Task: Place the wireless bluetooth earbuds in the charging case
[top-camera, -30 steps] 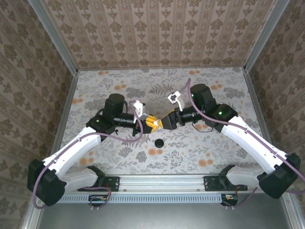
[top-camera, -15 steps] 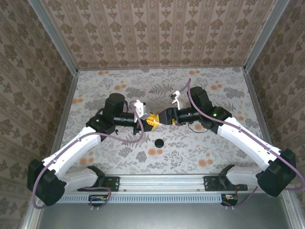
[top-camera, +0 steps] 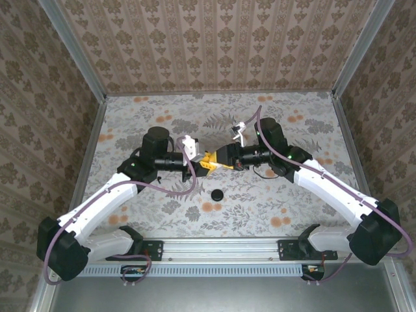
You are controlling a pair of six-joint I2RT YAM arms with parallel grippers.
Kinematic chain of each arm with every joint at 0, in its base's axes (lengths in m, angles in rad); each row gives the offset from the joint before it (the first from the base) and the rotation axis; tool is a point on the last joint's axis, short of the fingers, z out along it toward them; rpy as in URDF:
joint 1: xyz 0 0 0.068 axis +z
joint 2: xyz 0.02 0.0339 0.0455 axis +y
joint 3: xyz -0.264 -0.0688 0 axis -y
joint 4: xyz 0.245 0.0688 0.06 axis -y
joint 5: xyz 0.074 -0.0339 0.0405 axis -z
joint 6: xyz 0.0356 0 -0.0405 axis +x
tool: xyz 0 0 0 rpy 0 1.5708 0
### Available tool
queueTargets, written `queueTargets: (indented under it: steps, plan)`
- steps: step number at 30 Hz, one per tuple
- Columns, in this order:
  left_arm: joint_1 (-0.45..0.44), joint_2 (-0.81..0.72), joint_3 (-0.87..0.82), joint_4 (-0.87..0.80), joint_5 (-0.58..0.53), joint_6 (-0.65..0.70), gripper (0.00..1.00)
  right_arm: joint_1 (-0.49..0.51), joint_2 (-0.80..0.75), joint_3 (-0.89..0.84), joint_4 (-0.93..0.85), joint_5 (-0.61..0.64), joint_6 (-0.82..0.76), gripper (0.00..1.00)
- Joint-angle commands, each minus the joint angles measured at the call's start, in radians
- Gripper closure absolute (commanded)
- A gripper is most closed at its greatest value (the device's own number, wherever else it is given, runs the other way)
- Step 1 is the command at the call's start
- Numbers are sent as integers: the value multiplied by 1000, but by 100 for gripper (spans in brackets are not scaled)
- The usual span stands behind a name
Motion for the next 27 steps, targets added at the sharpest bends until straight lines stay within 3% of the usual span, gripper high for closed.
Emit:
queueTargets:
  steps: [1,3,4,6,11,20,24,27]
  plan:
    - [-11,-23,-7,54,20,27,100,2,23,-28,74,16,98,64]
    - [-10,-26,-18,73,-12,9,88,2,20,-42,112,21,133,66]
    - [-10,-27,-24,85,-30,-9,72,2,16,-50,134,24,155,66]
    - [-3,-31,-36,118,-53,-60,54,0,10,-63,162,36,192,67]
    - [35,-41,-96,265,-69,-255,30,-32,-35,-100,224,91,280,69]
    - [23,-20,-249,656,-66,-508,32,-56,-54,-143,351,116,395,69]
    - [-3,28,-230,681,-67,-555,35,-54,-54,-149,395,110,426,69]
    - [-15,63,-224,732,-67,-585,43,-55,-55,-151,403,106,437,69]
